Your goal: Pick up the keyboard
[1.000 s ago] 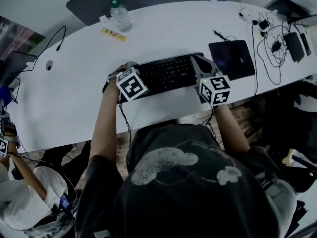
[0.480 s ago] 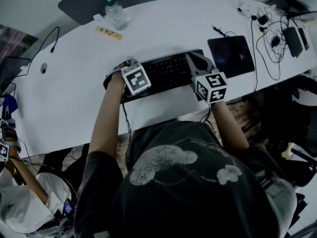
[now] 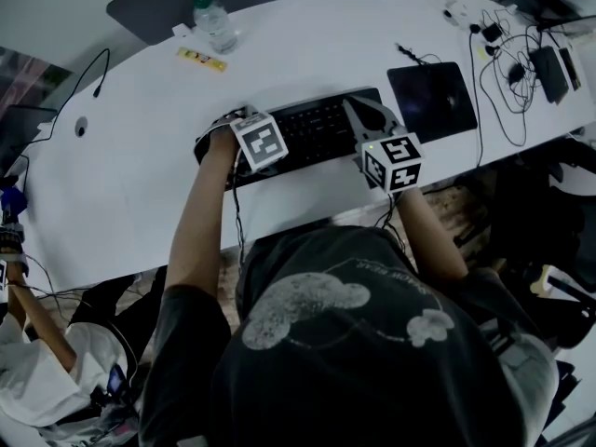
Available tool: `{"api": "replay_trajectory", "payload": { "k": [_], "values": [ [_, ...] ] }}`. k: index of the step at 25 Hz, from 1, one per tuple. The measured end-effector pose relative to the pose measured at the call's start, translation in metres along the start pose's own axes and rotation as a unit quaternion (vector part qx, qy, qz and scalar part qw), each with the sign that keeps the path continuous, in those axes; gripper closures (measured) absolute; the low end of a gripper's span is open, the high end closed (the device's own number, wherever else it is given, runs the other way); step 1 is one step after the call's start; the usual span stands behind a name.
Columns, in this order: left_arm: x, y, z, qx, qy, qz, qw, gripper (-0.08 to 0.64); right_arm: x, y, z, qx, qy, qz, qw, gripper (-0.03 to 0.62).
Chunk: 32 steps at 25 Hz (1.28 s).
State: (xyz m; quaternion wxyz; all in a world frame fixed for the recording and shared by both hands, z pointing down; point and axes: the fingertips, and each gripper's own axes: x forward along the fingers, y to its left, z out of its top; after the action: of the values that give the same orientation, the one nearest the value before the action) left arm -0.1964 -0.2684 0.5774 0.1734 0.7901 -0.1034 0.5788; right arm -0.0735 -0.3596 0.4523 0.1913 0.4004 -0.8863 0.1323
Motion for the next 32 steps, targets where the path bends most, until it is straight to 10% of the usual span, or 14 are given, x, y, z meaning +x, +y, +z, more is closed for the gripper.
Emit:
{"api": "replay_trajectory", "payload": {
  "k": [9, 15, 22, 28, 32],
  "values": [
    [-0.018, -0.004, -0.013, 0.003, 0.056, 0.095, 0.9939, -0.025, -0.004, -0.001, 0.005, -0.045, 0.037, 0.057, 0.997, 0.601],
    [-0.025, -0.006, -0.012, 0.009, 0.063, 0.153, 0.9861, -0.025, 0.014, 0.012, 0.005, -0.105, 0.144, 0.171, 0.969, 0.6],
    [-0.032, -0.009, -0.008, 0.014, 0.066, 0.196, 0.9784, -0.026, 0.025, 0.043, -0.005, -0.198, 0.296, 0.358, 0.863, 0.415],
    [-0.038, -0.012, -0.007, 0.016, 0.072, 0.236, 0.9689, -0.026, 0.032, 0.058, -0.04, -0.248, 0.416, 0.43, 0.762, 0.313],
    [-0.039, -0.014, -0.005, 0.021, 0.062, 0.257, 0.9642, -0.026, 0.021, 0.066, -0.068, -0.26, 0.497, 0.461, 0.688, 0.353]
  ]
}}
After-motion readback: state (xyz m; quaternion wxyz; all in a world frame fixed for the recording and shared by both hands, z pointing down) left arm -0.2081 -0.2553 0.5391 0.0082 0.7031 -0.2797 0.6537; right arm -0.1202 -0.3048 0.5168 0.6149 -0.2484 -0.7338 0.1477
